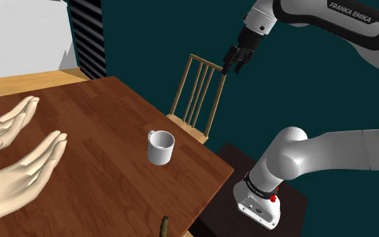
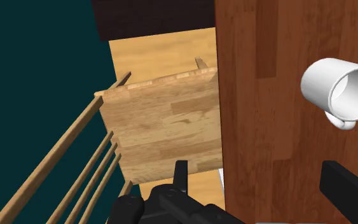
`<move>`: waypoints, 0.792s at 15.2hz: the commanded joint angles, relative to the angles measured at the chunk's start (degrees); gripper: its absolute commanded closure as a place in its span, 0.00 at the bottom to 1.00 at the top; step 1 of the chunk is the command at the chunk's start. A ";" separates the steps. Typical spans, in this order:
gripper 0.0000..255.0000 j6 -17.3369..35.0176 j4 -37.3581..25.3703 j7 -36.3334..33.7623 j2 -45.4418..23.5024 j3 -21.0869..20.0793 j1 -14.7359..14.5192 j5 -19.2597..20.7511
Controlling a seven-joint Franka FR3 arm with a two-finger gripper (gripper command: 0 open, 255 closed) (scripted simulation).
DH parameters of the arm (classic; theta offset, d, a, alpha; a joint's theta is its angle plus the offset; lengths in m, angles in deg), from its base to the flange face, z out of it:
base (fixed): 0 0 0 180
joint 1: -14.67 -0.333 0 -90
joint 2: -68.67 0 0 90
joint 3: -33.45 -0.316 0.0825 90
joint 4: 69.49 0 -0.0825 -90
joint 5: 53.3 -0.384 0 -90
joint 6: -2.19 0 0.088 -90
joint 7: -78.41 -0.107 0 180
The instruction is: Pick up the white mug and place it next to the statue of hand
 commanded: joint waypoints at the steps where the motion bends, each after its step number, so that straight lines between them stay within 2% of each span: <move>1: 0.00 0.00 0.00 0.00 0.00 0.00 0.00 0.00; 12: 0.00 18.76 16.58 -7.84 -0.36 -9.49 -3.87 -5.04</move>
